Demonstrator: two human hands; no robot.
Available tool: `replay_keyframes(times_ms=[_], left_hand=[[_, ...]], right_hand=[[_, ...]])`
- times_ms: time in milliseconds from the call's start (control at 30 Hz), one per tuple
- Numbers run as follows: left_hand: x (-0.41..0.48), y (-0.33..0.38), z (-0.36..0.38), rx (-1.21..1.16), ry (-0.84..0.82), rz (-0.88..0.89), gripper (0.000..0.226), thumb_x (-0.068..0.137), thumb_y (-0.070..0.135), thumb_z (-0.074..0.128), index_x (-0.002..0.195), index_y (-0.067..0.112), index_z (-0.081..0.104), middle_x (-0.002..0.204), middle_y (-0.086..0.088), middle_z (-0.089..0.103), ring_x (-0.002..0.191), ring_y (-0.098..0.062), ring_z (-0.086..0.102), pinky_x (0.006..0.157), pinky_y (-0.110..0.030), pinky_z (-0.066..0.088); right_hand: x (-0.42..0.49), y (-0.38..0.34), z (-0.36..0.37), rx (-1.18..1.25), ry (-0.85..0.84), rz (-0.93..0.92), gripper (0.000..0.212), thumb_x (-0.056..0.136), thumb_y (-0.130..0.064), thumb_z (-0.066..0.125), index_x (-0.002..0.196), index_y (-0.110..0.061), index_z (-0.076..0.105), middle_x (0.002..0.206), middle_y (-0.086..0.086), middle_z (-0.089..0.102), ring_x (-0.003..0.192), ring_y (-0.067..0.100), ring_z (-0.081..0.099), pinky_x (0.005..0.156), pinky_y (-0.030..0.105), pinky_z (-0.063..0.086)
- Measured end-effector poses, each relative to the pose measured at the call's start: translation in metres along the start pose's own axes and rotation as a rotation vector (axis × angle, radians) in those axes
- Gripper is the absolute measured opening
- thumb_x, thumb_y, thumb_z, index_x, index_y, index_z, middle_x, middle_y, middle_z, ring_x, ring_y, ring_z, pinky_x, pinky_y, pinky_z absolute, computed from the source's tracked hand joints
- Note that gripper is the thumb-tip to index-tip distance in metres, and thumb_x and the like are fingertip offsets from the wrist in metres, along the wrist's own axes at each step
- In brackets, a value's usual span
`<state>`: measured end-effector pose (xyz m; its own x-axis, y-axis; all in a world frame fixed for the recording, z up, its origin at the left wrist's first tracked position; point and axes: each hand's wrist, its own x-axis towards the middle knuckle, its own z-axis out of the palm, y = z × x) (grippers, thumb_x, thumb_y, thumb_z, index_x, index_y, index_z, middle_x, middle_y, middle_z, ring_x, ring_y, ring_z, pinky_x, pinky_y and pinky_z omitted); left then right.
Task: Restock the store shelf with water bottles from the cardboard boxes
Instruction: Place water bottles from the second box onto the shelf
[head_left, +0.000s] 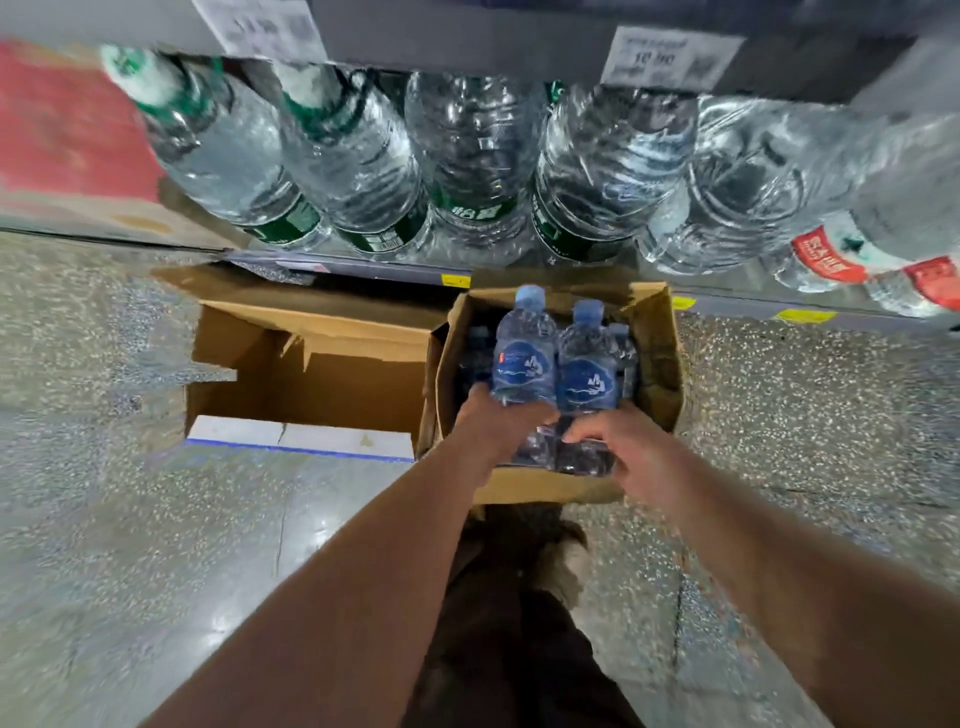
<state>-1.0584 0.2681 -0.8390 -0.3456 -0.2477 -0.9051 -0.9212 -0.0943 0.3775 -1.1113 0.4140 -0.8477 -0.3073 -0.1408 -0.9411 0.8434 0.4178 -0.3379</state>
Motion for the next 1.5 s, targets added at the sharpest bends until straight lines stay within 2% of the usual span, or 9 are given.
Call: replay_keyframes(times_ms=[333, 433, 600, 833, 933, 1033, 1133, 1267, 1500], left_hand=[[-0.105, 0.016, -0.028, -0.128, 0.061, 0.216, 0.073, 0.055, 0.034, 0.08, 0.121, 0.019, 0.051, 0.109, 0.001, 0.065, 0.099, -0.018, 0.063, 0.087, -0.038, 0.054], [-0.13, 0.016, -0.044, -0.167, 0.12, 0.325, 0.048, 0.061, 0.029, 0.084, 0.094, 0.031, 0.048, 0.088, 0.018, 0.059, 0.075, 0.006, 0.062, 0.058, -0.013, 0.05], [-0.182, 0.006, -0.082, -0.209, 0.06, 0.433, 0.071, 0.066, 0.031, 0.085, 0.118, 0.019, 0.038, 0.106, 0.003, 0.062, 0.083, -0.005, 0.065, 0.055, -0.018, 0.048], [-0.285, -0.002, -0.157, -0.24, 0.131, 0.634, 0.073, 0.066, 0.029, 0.084, 0.122, 0.014, 0.04, 0.118, -0.007, 0.063, 0.104, -0.023, 0.062, 0.093, -0.044, 0.051], [-0.337, -0.004, -0.193, -0.28, 0.122, 0.755, 0.064, 0.071, 0.027, 0.082, 0.119, 0.016, 0.041, 0.118, -0.008, 0.063, 0.102, -0.02, 0.063, 0.089, -0.038, 0.053], [-0.382, -0.002, -0.224, -0.285, 0.187, 0.9, 0.054, 0.074, 0.024, 0.08, 0.116, 0.015, 0.048, 0.112, -0.004, 0.065, 0.087, -0.005, 0.063, 0.063, -0.01, 0.049], [-0.435, 0.001, -0.258, -0.323, 0.214, 0.987, 0.057, 0.075, 0.023, 0.079, 0.12, 0.012, 0.046, 0.11, -0.003, 0.062, 0.086, -0.007, 0.062, 0.07, -0.017, 0.05], [-0.495, 0.007, -0.297, -0.337, 0.204, 1.092, 0.055, 0.074, 0.029, 0.079, 0.113, 0.023, 0.042, 0.106, 0.003, 0.063, 0.091, -0.007, 0.062, 0.068, -0.017, 0.047], [-0.568, 0.019, -0.338, -0.438, 0.284, 1.244, 0.062, 0.066, 0.017, 0.085, 0.117, 0.009, 0.05, 0.107, -0.004, 0.065, 0.089, -0.01, 0.065, 0.066, -0.018, 0.049]], right_hand=[[-0.109, -0.029, 0.0, 0.057, -0.244, -0.26, 0.054, 0.069, 0.003, 0.067, 0.122, -0.008, 0.057, 0.122, 0.019, 0.062, 0.111, 0.04, 0.058, 0.094, 0.057, 0.045], [-0.137, -0.037, 0.013, 0.033, -0.268, -0.34, 0.051, 0.067, 0.005, 0.071, 0.113, -0.017, 0.064, 0.12, 0.017, 0.064, 0.112, 0.041, 0.058, 0.097, 0.065, 0.04], [-0.196, -0.042, 0.05, -0.051, -0.139, -0.517, 0.036, 0.073, 0.01, 0.064, 0.089, -0.022, 0.069, 0.085, 0.007, 0.073, 0.088, 0.035, 0.061, 0.082, 0.058, 0.046], [-0.307, -0.049, 0.117, 0.013, -0.12, -0.547, 0.06, 0.059, 0.006, 0.066, 0.117, -0.006, 0.059, 0.105, 0.012, 0.067, 0.094, 0.026, 0.058, 0.069, 0.035, 0.043], [-0.364, -0.057, 0.149, -0.005, -0.077, -0.641, 0.055, 0.069, 0.01, 0.067, 0.12, -0.006, 0.056, 0.103, 0.016, 0.066, 0.09, 0.028, 0.058, 0.062, 0.034, 0.041], [-0.411, -0.067, 0.177, -0.035, -0.022, -0.747, 0.049, 0.075, 0.009, 0.065, 0.122, -0.003, 0.055, 0.105, 0.015, 0.067, 0.101, 0.033, 0.061, 0.068, 0.039, 0.05], [-0.471, -0.073, 0.202, -0.018, -0.051, -0.803, 0.072, 0.073, 0.003, 0.068, 0.139, -0.011, 0.04, 0.121, 0.008, 0.063, 0.112, 0.026, 0.057, 0.098, 0.043, 0.041], [-0.546, -0.084, 0.233, 0.019, -0.066, -0.896, 0.09, 0.075, -0.002, 0.072, 0.147, -0.012, 0.019, 0.111, 0.009, 0.062, 0.101, 0.023, 0.057, 0.076, 0.036, 0.047], [-0.634, -0.095, 0.266, -0.066, -0.073, -1.087, 0.039, 0.076, 0.0, 0.068, 0.114, -0.007, 0.06, 0.096, 0.009, 0.069, 0.079, 0.018, 0.061, 0.053, 0.028, 0.045]])
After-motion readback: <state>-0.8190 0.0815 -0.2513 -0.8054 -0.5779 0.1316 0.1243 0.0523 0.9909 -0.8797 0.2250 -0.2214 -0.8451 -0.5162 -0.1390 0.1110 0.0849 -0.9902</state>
